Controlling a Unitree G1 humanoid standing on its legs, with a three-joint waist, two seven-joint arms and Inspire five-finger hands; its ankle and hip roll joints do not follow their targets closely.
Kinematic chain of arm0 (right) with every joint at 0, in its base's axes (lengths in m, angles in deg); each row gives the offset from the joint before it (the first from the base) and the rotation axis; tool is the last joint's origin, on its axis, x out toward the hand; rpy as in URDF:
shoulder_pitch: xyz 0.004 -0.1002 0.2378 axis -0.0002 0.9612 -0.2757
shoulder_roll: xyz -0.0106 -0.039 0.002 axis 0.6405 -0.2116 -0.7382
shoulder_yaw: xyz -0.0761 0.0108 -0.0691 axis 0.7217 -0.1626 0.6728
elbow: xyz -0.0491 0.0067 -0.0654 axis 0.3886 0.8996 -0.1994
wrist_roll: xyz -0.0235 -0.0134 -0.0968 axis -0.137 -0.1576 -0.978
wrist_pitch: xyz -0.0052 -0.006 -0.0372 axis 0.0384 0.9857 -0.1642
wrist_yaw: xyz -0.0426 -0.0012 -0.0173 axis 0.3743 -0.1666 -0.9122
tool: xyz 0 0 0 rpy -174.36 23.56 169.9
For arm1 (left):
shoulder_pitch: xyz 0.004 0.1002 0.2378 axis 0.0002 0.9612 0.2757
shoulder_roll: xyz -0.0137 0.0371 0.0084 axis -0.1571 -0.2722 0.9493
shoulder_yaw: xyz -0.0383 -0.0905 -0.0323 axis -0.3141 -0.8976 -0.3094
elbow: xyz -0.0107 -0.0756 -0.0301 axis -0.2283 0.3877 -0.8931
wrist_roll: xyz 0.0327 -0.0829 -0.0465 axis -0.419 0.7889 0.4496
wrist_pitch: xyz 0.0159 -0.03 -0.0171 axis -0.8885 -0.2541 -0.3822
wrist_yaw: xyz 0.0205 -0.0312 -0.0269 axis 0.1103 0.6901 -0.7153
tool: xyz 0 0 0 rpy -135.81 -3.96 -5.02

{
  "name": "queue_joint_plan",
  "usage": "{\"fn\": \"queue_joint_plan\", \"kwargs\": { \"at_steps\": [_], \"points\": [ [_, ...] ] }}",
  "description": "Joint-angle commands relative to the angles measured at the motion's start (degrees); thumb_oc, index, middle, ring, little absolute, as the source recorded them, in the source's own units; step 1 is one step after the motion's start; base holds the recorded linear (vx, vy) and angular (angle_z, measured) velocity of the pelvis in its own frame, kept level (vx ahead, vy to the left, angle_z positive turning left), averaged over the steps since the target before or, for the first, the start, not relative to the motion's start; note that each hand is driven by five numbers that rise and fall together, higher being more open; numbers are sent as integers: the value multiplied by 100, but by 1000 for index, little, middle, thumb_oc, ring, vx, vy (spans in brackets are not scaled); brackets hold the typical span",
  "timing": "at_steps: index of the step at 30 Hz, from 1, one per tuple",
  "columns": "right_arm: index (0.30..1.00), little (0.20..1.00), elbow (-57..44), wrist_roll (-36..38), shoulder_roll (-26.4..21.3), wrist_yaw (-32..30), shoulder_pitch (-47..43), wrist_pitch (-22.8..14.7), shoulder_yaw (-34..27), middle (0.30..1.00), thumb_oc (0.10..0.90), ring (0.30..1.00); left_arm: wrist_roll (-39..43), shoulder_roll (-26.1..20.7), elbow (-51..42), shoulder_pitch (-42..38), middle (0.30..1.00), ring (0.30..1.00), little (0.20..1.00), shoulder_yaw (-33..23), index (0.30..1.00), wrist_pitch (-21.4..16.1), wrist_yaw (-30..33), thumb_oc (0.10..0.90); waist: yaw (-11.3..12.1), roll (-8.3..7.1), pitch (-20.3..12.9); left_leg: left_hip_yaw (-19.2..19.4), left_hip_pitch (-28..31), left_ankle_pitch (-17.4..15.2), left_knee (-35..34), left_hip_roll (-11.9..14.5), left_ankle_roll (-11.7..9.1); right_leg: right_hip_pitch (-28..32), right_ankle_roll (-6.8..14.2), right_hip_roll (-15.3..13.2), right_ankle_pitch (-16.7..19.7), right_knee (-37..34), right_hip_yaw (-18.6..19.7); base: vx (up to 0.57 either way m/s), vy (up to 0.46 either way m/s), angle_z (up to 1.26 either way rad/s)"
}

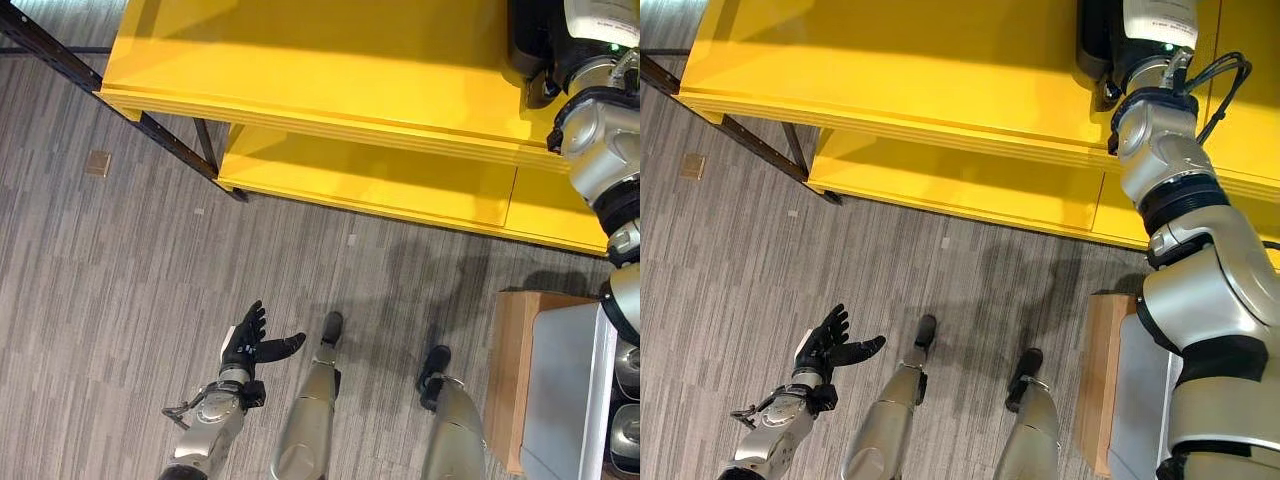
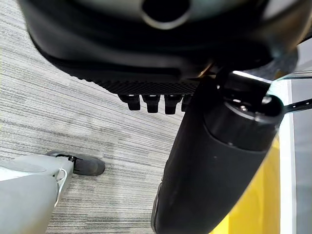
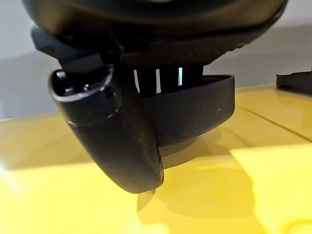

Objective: Move parts from the plastic box to the shelf.

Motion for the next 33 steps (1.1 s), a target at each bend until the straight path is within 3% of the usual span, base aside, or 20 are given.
{"fn": "queue_joint_plan", "kwargs": {
  "at_steps": [1,14,15,16,17,25,33],
  "points": [
    [300,300,-89,69,-171,-439,-1053,-97,325,300,400,300,236,-569,-369,-58,1000,1000,1000,62,1000,-484,185,900,103,-170,-117,442,110,-938,773,286,130,294,128,67,-164,-88,-105,-11,1,4],
    [300,300,73,44,-89,-391,-1102,-99,418,300,400,300,254,-632,-373,-27,1000,1000,1000,33,1000,-494,186,900,179,-215,-94,399,52,-940,825,274,131,326,110,88,-162,-107,-144,0,0,0],
    [366,366,116,47,-76,-400,-1093,-90,400,366,447,366,258,-633,-389,-29,1000,1000,1000,28,1000,-503,188,900,179,-224,-92,408,43,-941,831,277,130,319,112,90,-153,-116,-139,0,0,0],
    [893,893,154,38,-86,-395,-1090,-89,401,893,824,893,259,-632,-379,-29,1000,1000,1000,27,1000,-502,186,900,175,-227,-89,406,42,-940,829,275,131,312,111,92,-149,-116,-135,0,0,0],
    [1000,1000,155,39,-85,-395,-1091,-90,401,1000,900,1000,259,-632,-378,-29,1000,1000,1000,27,1000,-502,186,900,176,-228,-89,406,42,-940,829,275,131,311,111,92,-148,-115,-134,0,0,0],
    [1000,1000,330,76,-28,-330,-1087,-80,415,1000,900,1000,278,-630,-369,-10,1000,1000,1000,42,1000,-492,169,900,150,-237,-70,423,51,-935,825,282,129,295,104,108,-142,-118,-106,0,0,0],
    [1000,1000,-254,153,-23,-296,-994,-141,388,1000,900,1000,286,-635,-296,-23,1000,1000,1000,-33,1000,-480,188,900,112,-280,-74,441,75,-958,855,292,126,312,95,137,-156,-119,-76,0,0,0]
  ]
}}
